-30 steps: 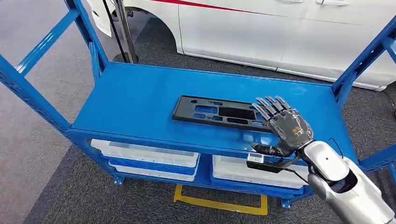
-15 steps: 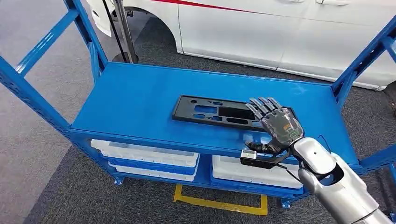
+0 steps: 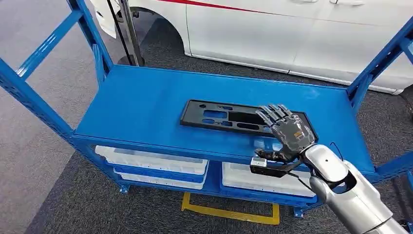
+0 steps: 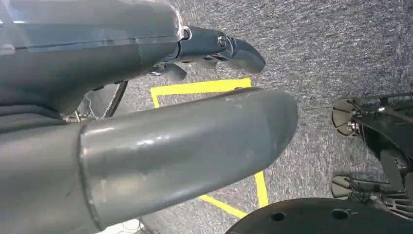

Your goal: Take the parts from the cabinet and place them on the table.

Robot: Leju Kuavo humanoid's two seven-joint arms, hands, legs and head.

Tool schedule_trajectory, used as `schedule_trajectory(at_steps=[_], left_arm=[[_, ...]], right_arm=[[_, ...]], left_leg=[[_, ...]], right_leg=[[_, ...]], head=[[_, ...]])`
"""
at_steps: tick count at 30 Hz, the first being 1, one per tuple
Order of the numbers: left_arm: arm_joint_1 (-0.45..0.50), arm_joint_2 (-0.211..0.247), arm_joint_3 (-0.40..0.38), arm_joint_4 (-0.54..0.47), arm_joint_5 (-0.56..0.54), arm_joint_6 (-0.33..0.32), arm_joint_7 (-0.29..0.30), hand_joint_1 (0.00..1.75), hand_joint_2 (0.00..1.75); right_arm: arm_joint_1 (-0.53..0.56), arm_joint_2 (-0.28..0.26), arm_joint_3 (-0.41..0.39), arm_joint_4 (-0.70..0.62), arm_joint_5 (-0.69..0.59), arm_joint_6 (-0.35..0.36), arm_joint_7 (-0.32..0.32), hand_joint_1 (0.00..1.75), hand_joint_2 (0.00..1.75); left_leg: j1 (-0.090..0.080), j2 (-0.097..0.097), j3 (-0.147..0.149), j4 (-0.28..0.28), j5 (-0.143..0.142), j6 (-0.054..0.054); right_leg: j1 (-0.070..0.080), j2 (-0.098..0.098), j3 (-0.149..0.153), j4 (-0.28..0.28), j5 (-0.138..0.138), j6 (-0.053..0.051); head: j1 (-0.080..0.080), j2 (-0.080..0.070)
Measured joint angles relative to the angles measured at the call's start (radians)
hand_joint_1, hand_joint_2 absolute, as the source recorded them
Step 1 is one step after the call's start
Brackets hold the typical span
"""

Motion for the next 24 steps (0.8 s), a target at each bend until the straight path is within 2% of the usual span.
schedule_trajectory(at_steps=[5, 6, 7, 8, 10, 11, 12, 13, 14, 16, 17, 19, 21, 22, 23, 24], left_arm=[[0.0, 0.0, 0.0, 0.001, 0.003, 0.0, 0.0, 0.0, 0.0], [0.0, 0.0, 0.0, 0.001, 0.006, 0.0, 0.0, 0.0, 0.0], [0.0, -0.001, 0.0, 0.001, 0.008, 0.0, 0.0, 0.0, 0.0], [0.0, -0.004, 0.0, 0.001, 0.01, 0.0, 0.0, 0.0, 0.0], [0.0, -0.005, 0.0, 0.001, 0.01, 0.0, 0.0, 0.0, 0.0], [0.0, -0.005, 0.0, 0.001, 0.01, 0.0, 0.0, 0.0, 0.0], [0.0, -0.005, 0.0, 0.001, 0.01, 0.0, 0.0, 0.0, 0.0], [0.0, -0.005, 0.0, 0.001, 0.01, 0.0, 0.0, 0.0, 0.0], [0.0, -0.006, 0.0, 0.001, 0.01, 0.0, 0.0, 0.0, 0.0], [0.001, -0.008, 0.0, 0.001, 0.01, 0.0, 0.0, 0.0, 0.0], [0.003, -0.008, 0.0, 0.002, 0.01, 0.0, 0.0, 0.0, 0.0], [0.001, -0.008, 0.0, 0.002, 0.01, 0.0, 0.0, 0.0, 0.0], [0.002, -0.008, 0.0, 0.002, 0.01, 0.0, 0.0, 0.0, 0.0], [0.002, -0.008, 0.0, 0.002, 0.01, 0.0, 0.0, 0.0, 0.0], [0.002, -0.009, 0.0, 0.002, 0.01, 0.0, 0.0, 0.0, 0.0], [0.001, -0.008, 0.0, 0.002, 0.01, -0.001, 0.0, 0.0, 0.0]], right_arm=[[-0.001, 0.002, 0.001, 0.0, -0.001, 0.0, -0.001, 0.0, 0.0], [-0.002, 0.002, 0.001, 0.0, -0.002, -0.001, -0.002, 0.0, 0.0], [-0.002, 0.001, 0.001, 0.001, -0.003, -0.001, -0.002, 0.0, 0.0], [-0.005, 0.001, 0.001, 0.0, -0.004, -0.002, -0.002, 0.0, 0.0], [-0.004, 0.0, 0.001, 0.002, -0.006, -0.003, -0.002, 0.0, 0.0], [-0.002, 0.0, 0.002, 0.003, -0.006, -0.003, -0.002, 0.0, 0.0], [0.0, 0.0, 0.003, 0.004, -0.008, -0.003, -0.002, 0.0, 0.0], [0.001, 0.0, 0.004, 0.005, -0.008, -0.003, -0.002, 0.0, 0.0], [0.001, 0.0, 0.004, 0.005, -0.008, -0.003, -0.002, 0.0, 0.0], [0.0, 0.0, 0.004, 0.005, -0.008, -0.003, -0.002, 0.0, 0.0], [-0.002, 0.0, 0.005, 0.006, -0.008, -0.003, -0.002, 0.0, 0.0], [-0.001, 0.0, 0.005, 0.007, -0.009, -0.003, -0.002, 0.0, 0.0], [-0.002, 0.0, 0.005, 0.006, -0.009, -0.003, -0.003, 0.0, 0.0], [-0.002, 0.0, 0.005, 0.006, -0.009, -0.004, -0.002, 0.0, 0.0], [-0.003, 0.0, 0.005, 0.006, -0.009, -0.004, -0.003, 0.0, 0.0], [-0.005, 0.0, 0.005, 0.006, -0.009, -0.004, -0.003, 0.0, 0.0]], left_leg=[[-0.004, -0.002, -0.004, 0.004, -0.005, 0.009], [-0.001, -0.001, 0.002, -0.009, 0.001, 0.017], [0.007, 0.001, 0.013, -0.022, 0.008, 0.024], [0.007, 0.002, 0.018, -0.03, 0.01, 0.029], [0.004, 0.003, 0.017, -0.032, 0.01, 0.032], [0.002, 0.003, 0.017, -0.031, 0.009, 0.033], [0.001, 0.002, 0.018, -0.029, 0.008, 0.033], [0.001, 0.001, 0.019, -0.027, 0.006, 0.03], [0.001, 0.0, 0.02, -0.023, 0.002, 0.028], [0.003, -0.003, 0.026, -0.016, -0.007, 0.019], [-0.002, -0.004, 0.023, -0.014, -0.01, 0.011], [-0.002, -0.007, 0.019, -0.014, -0.006, -0.002], [0.0, -0.006, 0.024, -0.022, -0.005, -0.016], [0.005, -0.005, 0.022, -0.017, -0.015, -0.02], [0.003, 0.001, 0.013, 0.013, -0.035, -0.022], [0.004, 0.003, -0.018, 0.079, -0.071, -0.024]], right_leg=[[-0.003, 0.0, 0.002, -0.01, 0.004, 0.009], [-0.002, 0.0, 0.007, -0.015, 0.005, 0.014], [-0.006, 0.0, 0.008, -0.004, -0.005, 0.012], [-0.004, 0.001, -0.014, 0.038, -0.034, 0.007], [0.0, 0.005, -0.097, 0.198, -0.11, 0.004], [0.001, 0.006, -0.139, 0.271, -0.133, 0.004], [0.001, 0.006, -0.162, 0.304, -0.131, 0.004], [0.002, 0.006, -0.161, 0.287, -0.101, 0.002], [0.001, 0.006, -0.136, 0.22, -0.049, 0.0], [0.001, 0.006, -0.062, 0.051, 0.043, -0.007], [0.007, 0.008, -0.053, 0.031, 0.023, -0.01], [0.015, 0.01, -0.059, 0.028, 0.027, -0.02], [0.018, 0.011, -0.059, 0.027, 0.029, -0.035], [0.006, 0.009, -0.05, 0.014, 0.034, -0.046], [0.01, 0.007, -0.044, 0.01, 0.034, -0.051], [0.012, 0.003, -0.043, 0.009, 0.033, -0.062]], head=[[0.0, 0.0], [0.0, 0.0], [0.0, 0.0], [0.001, 0.0], [0.001, 0.0], [0.001, 0.0], [0.001, 0.0], [0.001, 0.0], [0.001, 0.0], [0.001, 0.0], [0.001, 0.0], [0.001, 0.0], [0.001, 0.0], [0.0, 0.0], [0.0, 0.0], [0.0, 0.0]])
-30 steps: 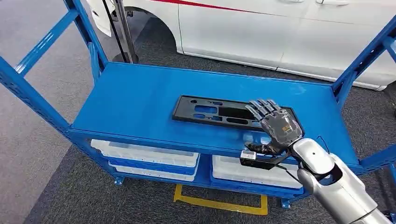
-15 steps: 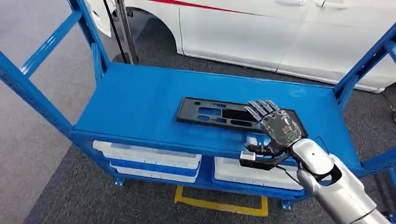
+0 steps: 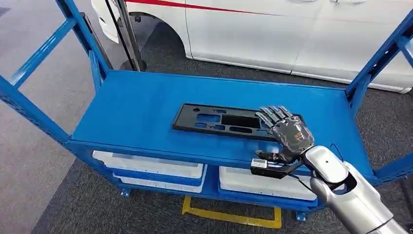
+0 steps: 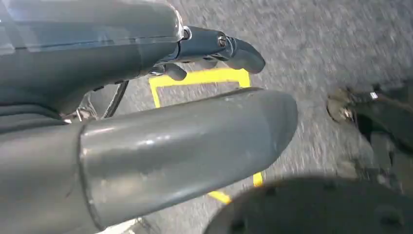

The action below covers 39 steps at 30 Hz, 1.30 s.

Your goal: Take the parts from the cabinet and place them on the table.

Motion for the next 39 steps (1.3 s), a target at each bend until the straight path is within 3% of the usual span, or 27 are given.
schedule_trajectory(at_steps=[1, 3, 4, 5, 6, 7, 8, 9, 10, 12, 15, 29, 39], left_arm=[[0.0, 0.0, 0.0, 0.0, 0.0, 0.0, 0.0, 0.0, 0.0], [0.001, 0.0, 0.0, 0.0, 0.0, 0.0, 0.0, 0.0, 0.0], [0.002, 0.0, 0.0, 0.0, 0.001, 0.001, 0.0, 0.0, 0.0], [0.003, 0.0, 0.0, 0.0, 0.001, 0.002, 0.0, 0.0, 0.0], [0.003, 0.0, 0.0, 0.0, 0.002, 0.003, -0.001, 0.0, 0.0], [0.003, 0.0, -0.001, 0.0, 0.003, 0.005, -0.004, 0.0, 0.0], [0.004, 0.0, -0.001, 0.001, 0.004, 0.008, -0.005, 0.0, 0.0], [0.002, 0.0, -0.002, 0.002, 0.006, 0.008, -0.006, 0.0, 0.0], [0.0, 0.0, -0.003, 0.002, 0.008, 0.009, -0.007, 0.0, 0.0], [0.002, -0.004, -0.005, 0.003, 0.011, 0.01, -0.011, 0.0, 0.0], [0.002, -0.005, -0.006, 0.003, 0.017, 0.011, -0.015, 0.0, 0.0], [0.001, -0.007, -0.016, 0.003, 0.029, 0.012, -0.018, 0.0, 0.0], [0.001, -0.007, -0.019, 0.003, 0.033, 0.012, -0.019, 0.0, 0.0]], right_arm=[[0.001, 0.0, 0.0, 0.0, 0.0, 0.0, 0.0, 0.0, 0.0], [0.002, 0.0, 0.001, 0.001, 0.0, 0.0, 0.0, 0.0, 0.0], [0.002, 0.0, 0.002, 0.001, 0.0, 0.0, 0.0, 0.0, 0.0], [0.002, 0.0, 0.002, 0.001, -0.002, 0.0, 0.0, 0.0, 0.0], [0.002, 0.0, 0.002, 0.001, -0.003, 0.002, 0.0, 0.0, 1.75], [0.002, 0.0, 0.002, 0.001, -0.007, 0.006, 0.0, 0.0, 1.75], [0.001, 0.0, 0.002, 0.001, -0.01, 0.012, -0.002, 0.0, 1.75], [0.0, 0.0, 0.002, 0.003, -0.013, 0.019, -0.003, 0.0, 1.75], [0.0, 0.0, 0.002, 0.003, -0.016, 0.023, -0.003, 0.0, 1.75], [-0.001, 0.002, 0.003, 0.007, -0.021, 0.036, -0.002, 0.0, 1.75], [-0.003, 0.004, 0.006, 0.016, -0.039, 0.063, 0.003, 0.0, 1.75], [-0.004, 0.043, 0.04, 0.049, -0.059, 0.091, 0.018, 0.0, 1.75], [-0.012, 0.064, 0.055, 0.065, -0.071, 0.119, 0.026, 0.0, 1.75]], left_leg=[[0.0, 0.0, -0.042, 0.085, -0.038, -0.002], [0.0, 0.0, -0.107, 0.206, -0.07, -0.003], [0.0, 0.0, -0.112, 0.208, -0.057, -0.002], [0.0, 0.0, -0.099, 0.175, -0.027, 0.0], [-0.001, 0.0, -0.056, 0.081, 0.031, 0.005], [-0.002, 0.0, -0.012, -0.011, 0.078, 0.012], [-0.005, 0.0, 0.009, -0.058, 0.076, 0.019], [-0.01, -0.001, 0.022, -0.082, 0.071, 0.02], [-0.011, -0.001, 0.017, -0.078, 0.071, 0.023], [-0.01, -0.004, 0.018, -0.084, 0.074, 0.021], [-0.011, -0.005, 0.018, -0.084, 0.072, 0.025], [-0.014, -0.003, 0.019, -0.083, 0.071, 0.03], [-0.013, -0.003, 0.02, -0.084, 0.071, 0.03]], right_leg=[[0.003, -0.001, 0.0, 0.001, -0.002, -0.002], [0.009, -0.002, 0.0, 0.004, -0.005, -0.007], [0.011, -0.002, 0.001, 0.005, -0.007, -0.008], [0.012, -0.002, 0.003, 0.008, -0.009, -0.008], [0.013, -0.001, 0.007, 0.01, -0.015, -0.006], [0.013, 0.0, 0.012, 0.013, -0.02, -0.002], [0.012, 0.0, 0.012, 0.014, -0.024, 0.003], [0.022, 0.001, 0.007, 0.023, -0.028, 0.009], [0.021, 0.001, 0.004, 0.019, -0.025, 0.014], [0.019, 0.0, 0.006, 0.021, -0.027, -0.002], [0.019, 0.0, 0.011, 0.011, -0.025, -0.001], [0.018, 0.0, 0.014, 0.002, -0.021, 0.022], [0.021, 0.0, 0.013, 0.006, -0.021, 0.022]], head=[[0.0, 0.0], [0.0, 0.0], [0.0, 0.0], [0.0, 0.0], [0.0, 0.0], [0.0, 0.0], [0.0, 0.0], [0.0, 0.0], [0.0, 0.0], [0.001, 0.0], [0.001, 0.0], [0.001, 0.0], [0.001, 0.0]])
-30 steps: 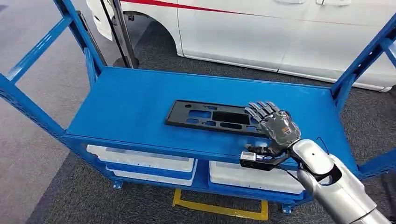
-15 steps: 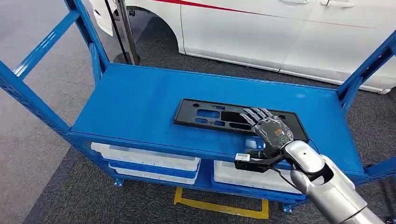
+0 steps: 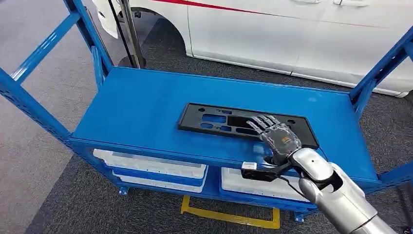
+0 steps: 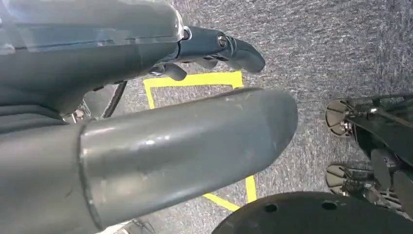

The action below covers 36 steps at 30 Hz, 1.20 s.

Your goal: Take the parts from the cabinet and place them on the table.

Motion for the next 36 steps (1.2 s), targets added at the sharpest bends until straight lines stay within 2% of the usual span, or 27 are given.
schedule_trajectory(at_steps=[7, 13, 21, 27, 31, 36], left_arm=[[-0.001, 0.0, -0.005, 0.0, 0.003, -0.001, -0.002, 0.0, 0.0], [-0.006, 0.0, -0.019, 0.0, -0.001, -0.004, 0.0, 0.0, 0.0], [-0.007, 0.005, -0.044, 0.0, -0.003, 0.0, 0.029, 0.0, 0.0], [-0.006, 0.008, -0.055, 0.0, 0.003, 0.0, 0.034, 0.0, 0.0], [-0.006, 0.008, -0.055, 0.0, 0.009, 0.0, 0.034, 0.0, 0.0], [-0.006, 0.008, -0.055, 0.0, 0.01, 0.0, 0.034, 0.0, 0.0]], right_arm=[[-0.021, 0.061, 0.027, 0.053, 0.002, 0.0, 0.039, 0.0, 1.75], [-0.022, 0.168, 0.0, 0.201, 0.052, -0.163, 0.083, 0.0, 1.75], [-0.045, 0.267, -0.084, 0.391, 0.102, -0.241, 0.095, 0.0, 1.75], [-0.081, 0.303, -0.15, 0.521, 0.143, -0.287, 0.117, 0.0, 1.75], [-0.098, 0.308, -0.188, 0.581, 0.167, -0.282, 0.155, 0.0, 1.75], [-0.111, 0.309, -0.211, 0.626, 0.177, -0.283, 0.164, 0.0, 1.75]], left_leg=[[0.0, 0.001, 0.0, 0.0, 0.001, -0.001], [0.003, 0.001, 0.001, 0.0, 0.001, -0.001], [0.003, 0.002, 0.001, 0.0, 0.001, -0.001], [0.003, 0.001, 0.005, 0.0, 0.001, -0.001], [0.003, 0.001, 0.008, 0.0, 0.001, -0.001], [0.003, 0.002, 0.012, 0.0, 0.001, -0.001]], right_leg=[[0.0, 0.001, -0.001, 0.001, 0.0, 0.0], [0.0, 0.0, -0.001, 0.001, 0.0, 0.0], [0.0, 0.001, 0.0, 0.001, 0.0, 0.0], [0.0, 0.001, 0.002, 0.001, 0.0, 0.0], [0.0, 0.001, 0.005, 0.001, 0.0, 0.0], [0.0, 0.001, 0.009, 0.0, 0.0, 0.0]], head=[[0.0, 0.0], [0.0, 0.0], [0.0, 0.0], [0.0, 0.0], [0.0, 0.0], [0.0, 0.0]])
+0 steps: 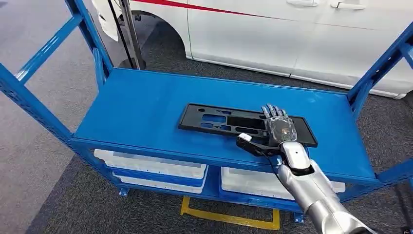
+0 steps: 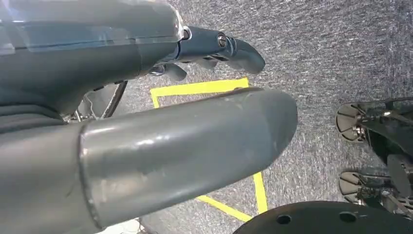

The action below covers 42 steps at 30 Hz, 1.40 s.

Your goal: Take the parts from the cabinet and place them on the table.

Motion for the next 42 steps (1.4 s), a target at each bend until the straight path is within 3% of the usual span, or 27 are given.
schedule_trajectory(at_steps=[17, 18, 19, 20, 24, 42], left_arm=[[0.0, 0.0, 0.0, 0.0, 0.0, 0.0, 0.0, 0.0, 0.0], [0.0, 0.0, 0.0, 0.0, 0.002, -0.002, 0.0, 0.0, 0.0], [0.0, 0.0, 0.0, 0.0, 0.005, -0.003, -0.003, 0.0, 0.0], [0.0, 0.0, 0.0, 0.0, 0.009, -0.005, -0.005, 0.0, 0.0], [0.001, -0.002, 0.0, 0.0, 0.015, -0.012, -0.014, 0.0, 0.0], [0.002, -0.01, 0.0, 0.0, 0.031, -0.023, -0.021, 0.0, 0.0]], right_arm=[[-0.01, 0.006, -0.01, 0.027, 0.002, 0.0, 0.001, 0.0, 1.75], [-0.01, 0.007, -0.011, 0.027, 0.007, 0.002, 0.005, 0.24, 1.75], [-0.01, 0.007, -0.014, 0.027, 0.019, 0.005, 0.012, 1.61, 1.75], [-0.008, 0.007, -0.019, 0.027, 0.027, 0.011, 0.018, 1.75, 1.75], [0.003, 0.007, -0.041, 0.028, 0.039, 0.031, 0.025, 1.69, 1.75], [0.02, 0.006, -0.087, -0.002, 0.048, 0.07, 0.003, 1.75, 1.75]], left_leg=[[0.0, 0.0, 0.003, 0.0, 0.0, 0.0], [0.0, 0.0, 0.004, 0.0, 0.0, 0.0], [0.0, 0.0, 0.004, 0.0, 0.0, 0.0], [0.0, 0.0, 0.004, 0.0, 0.0, 0.0], [0.0, 0.001, 0.004, 0.0, 0.0, 0.0], [0.0, 0.0, 0.004, 0.0, 0.0, 0.0]], right_leg=[[0.0, 0.0, 0.003, 0.0, 0.0, 0.0], [0.0, 0.0, 0.003, 0.0, 0.0, 0.0], [0.0, 0.0, 0.003, 0.0, 0.0, 0.0], [0.0, 0.0, 0.004, 0.0, 0.0, 0.0], [0.0, 0.0, 0.004, 0.0, 0.0, 0.0], [0.0, 0.0, 0.003, 0.0, 0.0, 0.0]], head=[[0.0, 0.0], [0.0, 0.0], [0.0, 0.0], [0.0, 0.0], [0.0, 0.0], [0.0, 0.0]])
